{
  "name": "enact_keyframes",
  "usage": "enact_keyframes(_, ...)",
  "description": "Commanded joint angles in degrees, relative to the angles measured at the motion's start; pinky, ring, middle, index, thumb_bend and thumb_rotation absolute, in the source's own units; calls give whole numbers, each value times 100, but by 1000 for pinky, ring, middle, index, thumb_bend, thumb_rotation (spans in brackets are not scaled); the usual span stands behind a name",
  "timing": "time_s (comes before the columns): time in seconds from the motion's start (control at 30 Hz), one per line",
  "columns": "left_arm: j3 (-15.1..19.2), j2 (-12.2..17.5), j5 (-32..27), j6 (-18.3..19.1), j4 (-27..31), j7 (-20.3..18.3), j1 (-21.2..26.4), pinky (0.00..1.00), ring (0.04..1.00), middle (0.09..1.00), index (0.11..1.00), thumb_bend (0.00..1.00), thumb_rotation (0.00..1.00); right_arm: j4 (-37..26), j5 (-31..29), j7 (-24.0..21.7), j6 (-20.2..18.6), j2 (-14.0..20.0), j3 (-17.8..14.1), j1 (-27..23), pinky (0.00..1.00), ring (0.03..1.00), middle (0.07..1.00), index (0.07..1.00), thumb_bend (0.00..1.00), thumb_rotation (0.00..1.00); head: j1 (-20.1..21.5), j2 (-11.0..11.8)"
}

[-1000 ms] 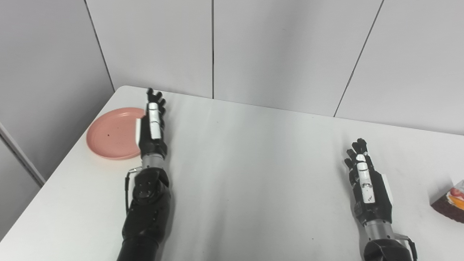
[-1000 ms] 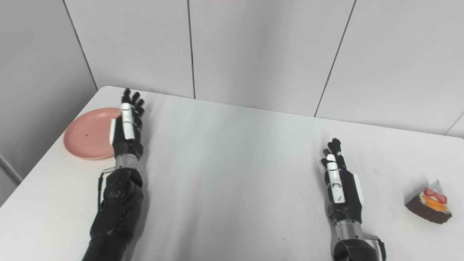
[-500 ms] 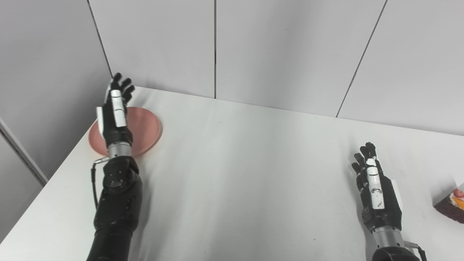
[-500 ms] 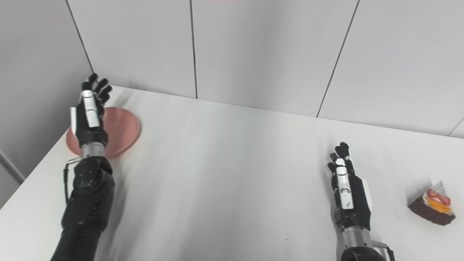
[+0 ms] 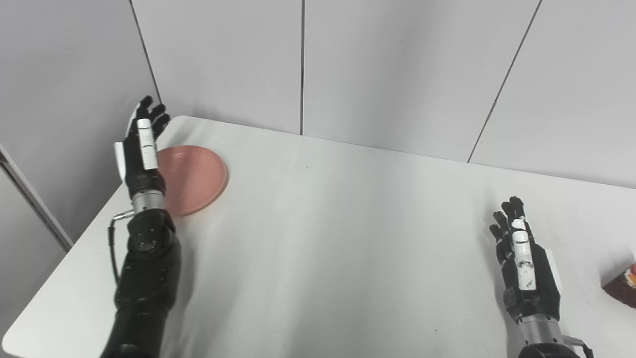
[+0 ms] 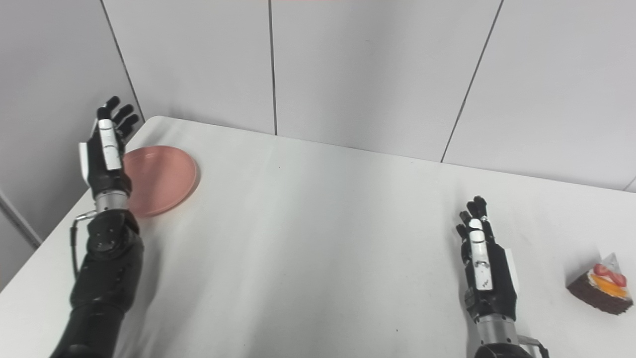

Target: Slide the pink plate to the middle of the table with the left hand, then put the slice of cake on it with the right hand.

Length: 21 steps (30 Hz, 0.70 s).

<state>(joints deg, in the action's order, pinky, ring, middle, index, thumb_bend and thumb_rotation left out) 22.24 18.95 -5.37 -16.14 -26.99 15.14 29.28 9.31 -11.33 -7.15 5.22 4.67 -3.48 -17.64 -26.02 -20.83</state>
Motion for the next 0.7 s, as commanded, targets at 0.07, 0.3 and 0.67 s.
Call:
enact_keyframes(0.07, 16, 365, 163, -91, -89, 61, 20, 892, 786, 803, 818, 799, 1000, -200, 36, 2, 8, 33, -9, -97, 1000, 1000, 1000, 1000, 395, 901, 1, -5)
enact_keyframes(0.3, -94, 729, 180, 65, -233, -214, -135, 870, 798, 822, 830, 793, 1000, -269, 34, -4, -22, 37, 1, -86, 1000, 1000, 1000, 1000, 396, 912, -10, -28)
enact_keyframes(0.67, -275, 931, 272, 320, -413, -361, -199, 903, 852, 848, 857, 824, 1000, -318, -9, -11, -32, 18, 1, -90, 1000, 1000, 1000, 1000, 376, 926, -15, -38)
